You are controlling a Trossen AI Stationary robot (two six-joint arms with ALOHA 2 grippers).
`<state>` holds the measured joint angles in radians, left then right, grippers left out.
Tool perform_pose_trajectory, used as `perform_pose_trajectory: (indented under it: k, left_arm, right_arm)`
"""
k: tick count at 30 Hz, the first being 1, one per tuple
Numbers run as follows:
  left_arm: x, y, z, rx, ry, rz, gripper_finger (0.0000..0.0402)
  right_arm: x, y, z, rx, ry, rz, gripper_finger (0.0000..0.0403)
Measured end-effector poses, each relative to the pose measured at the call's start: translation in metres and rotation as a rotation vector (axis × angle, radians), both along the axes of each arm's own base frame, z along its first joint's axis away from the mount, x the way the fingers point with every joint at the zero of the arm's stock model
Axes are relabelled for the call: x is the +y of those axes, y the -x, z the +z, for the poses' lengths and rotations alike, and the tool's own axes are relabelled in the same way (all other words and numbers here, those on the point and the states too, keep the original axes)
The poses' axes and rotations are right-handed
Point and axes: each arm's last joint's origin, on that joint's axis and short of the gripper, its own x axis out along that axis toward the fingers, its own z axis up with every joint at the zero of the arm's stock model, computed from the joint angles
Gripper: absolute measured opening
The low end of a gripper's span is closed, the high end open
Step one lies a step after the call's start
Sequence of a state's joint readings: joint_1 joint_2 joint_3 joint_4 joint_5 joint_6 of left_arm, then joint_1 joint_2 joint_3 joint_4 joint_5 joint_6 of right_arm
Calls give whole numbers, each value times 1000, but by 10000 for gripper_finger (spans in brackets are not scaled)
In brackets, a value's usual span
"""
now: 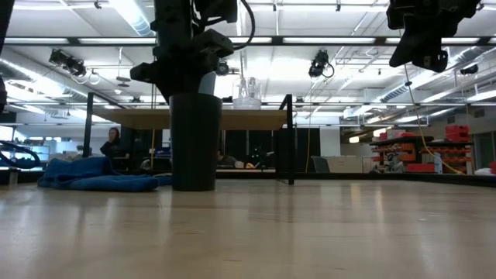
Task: Stack small to large cups/mugs on shelf
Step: Put the black cup on the shelf
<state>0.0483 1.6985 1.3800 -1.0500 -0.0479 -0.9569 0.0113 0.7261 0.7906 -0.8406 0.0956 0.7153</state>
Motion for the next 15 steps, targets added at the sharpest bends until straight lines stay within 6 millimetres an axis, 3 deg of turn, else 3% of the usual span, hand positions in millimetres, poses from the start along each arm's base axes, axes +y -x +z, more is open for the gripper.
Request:
perform_pose_trajectory:
  k: [7,15]
  left_arm:
    - [0,0,0,0,0,-2,97]
    - [0,0,0,2,-5,-15,24]
  right_arm:
    - [0,0,0,0,2,2,12]
    - [0,0,0,1,3,3,12]
